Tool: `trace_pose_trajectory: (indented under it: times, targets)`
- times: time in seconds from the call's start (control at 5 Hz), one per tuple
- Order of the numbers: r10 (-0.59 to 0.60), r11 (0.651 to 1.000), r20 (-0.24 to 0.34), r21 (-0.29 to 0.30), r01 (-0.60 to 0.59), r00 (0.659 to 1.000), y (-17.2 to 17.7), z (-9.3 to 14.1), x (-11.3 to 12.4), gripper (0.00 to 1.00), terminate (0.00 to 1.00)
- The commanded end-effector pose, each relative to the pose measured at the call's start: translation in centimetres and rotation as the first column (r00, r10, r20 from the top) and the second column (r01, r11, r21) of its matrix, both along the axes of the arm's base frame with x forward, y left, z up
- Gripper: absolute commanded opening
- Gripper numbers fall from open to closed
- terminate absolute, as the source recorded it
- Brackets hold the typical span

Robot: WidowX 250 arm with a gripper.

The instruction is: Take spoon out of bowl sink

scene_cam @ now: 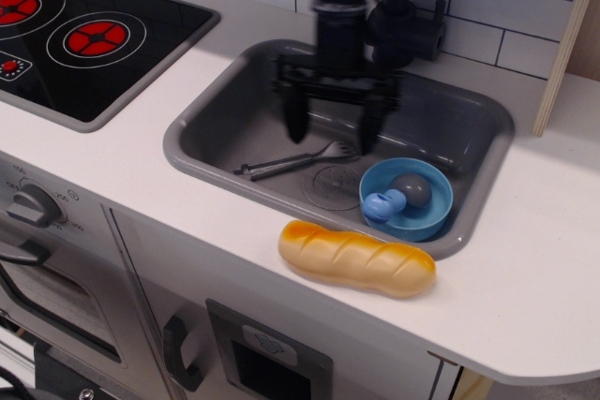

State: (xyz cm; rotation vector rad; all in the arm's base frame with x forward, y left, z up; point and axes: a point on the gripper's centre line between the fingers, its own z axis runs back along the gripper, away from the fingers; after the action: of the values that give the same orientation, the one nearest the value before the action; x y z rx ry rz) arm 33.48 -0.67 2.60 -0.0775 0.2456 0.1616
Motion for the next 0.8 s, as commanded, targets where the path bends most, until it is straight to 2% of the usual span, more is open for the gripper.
trace_pose_trajectory:
  times: [0.0, 0.2, 0.6]
  targets:
    - [-0.101, 0.992, -0.018, -0.074, 0.099, 0.995, -3.7, 4.2, 0.9, 1.0, 0.0]
    - [-0.149, 0.988, -0.016, -0.052, 0.148, 0.989, -5.2, 3.2, 0.1, 1.0, 0.0]
    - [-0.172, 0.985, -0.024, -0.031, 0.171, 0.985, -4.8, 2.3, -1.0, 1.0, 0.0]
